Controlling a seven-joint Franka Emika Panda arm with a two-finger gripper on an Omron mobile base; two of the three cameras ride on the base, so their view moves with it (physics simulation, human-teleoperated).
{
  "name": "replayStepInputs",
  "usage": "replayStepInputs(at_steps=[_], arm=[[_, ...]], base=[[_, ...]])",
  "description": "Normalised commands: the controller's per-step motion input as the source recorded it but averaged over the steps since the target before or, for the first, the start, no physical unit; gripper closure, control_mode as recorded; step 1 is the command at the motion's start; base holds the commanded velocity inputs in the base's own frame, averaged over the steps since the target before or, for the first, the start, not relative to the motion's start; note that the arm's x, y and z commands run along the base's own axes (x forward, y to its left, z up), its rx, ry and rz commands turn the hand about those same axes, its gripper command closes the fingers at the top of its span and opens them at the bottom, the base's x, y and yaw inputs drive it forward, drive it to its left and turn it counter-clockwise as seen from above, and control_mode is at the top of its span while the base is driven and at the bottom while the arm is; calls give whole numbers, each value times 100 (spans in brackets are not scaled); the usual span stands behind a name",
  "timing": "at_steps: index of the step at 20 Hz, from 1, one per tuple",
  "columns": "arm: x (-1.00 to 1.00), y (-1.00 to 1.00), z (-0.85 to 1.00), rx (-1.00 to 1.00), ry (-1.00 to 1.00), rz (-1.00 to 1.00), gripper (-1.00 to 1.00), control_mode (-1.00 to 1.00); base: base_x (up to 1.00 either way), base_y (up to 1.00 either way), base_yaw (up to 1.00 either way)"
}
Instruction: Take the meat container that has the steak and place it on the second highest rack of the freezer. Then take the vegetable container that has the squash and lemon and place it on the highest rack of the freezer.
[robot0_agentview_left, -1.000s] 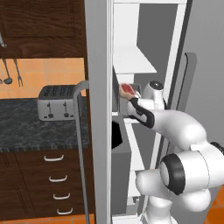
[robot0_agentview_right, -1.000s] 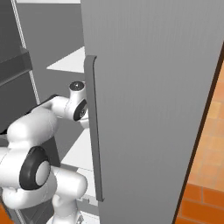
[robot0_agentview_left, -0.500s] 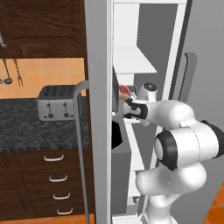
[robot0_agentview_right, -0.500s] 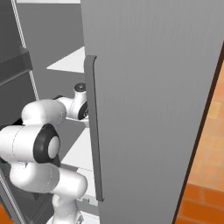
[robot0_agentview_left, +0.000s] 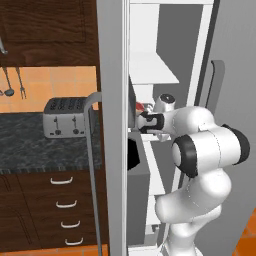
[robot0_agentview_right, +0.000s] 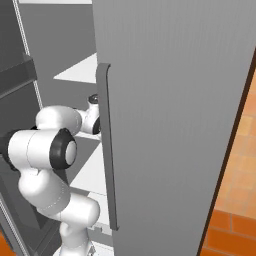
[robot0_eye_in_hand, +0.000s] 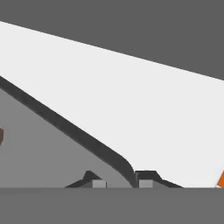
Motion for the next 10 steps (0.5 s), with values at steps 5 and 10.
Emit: replayStepInputs(at_steps=[5, 10], arm=[[25, 0, -18, 0, 0, 0, 100, -100], [6, 0, -1, 0, -1, 0, 100, -100]], base=[[0, 0, 0], [0, 0, 0]])
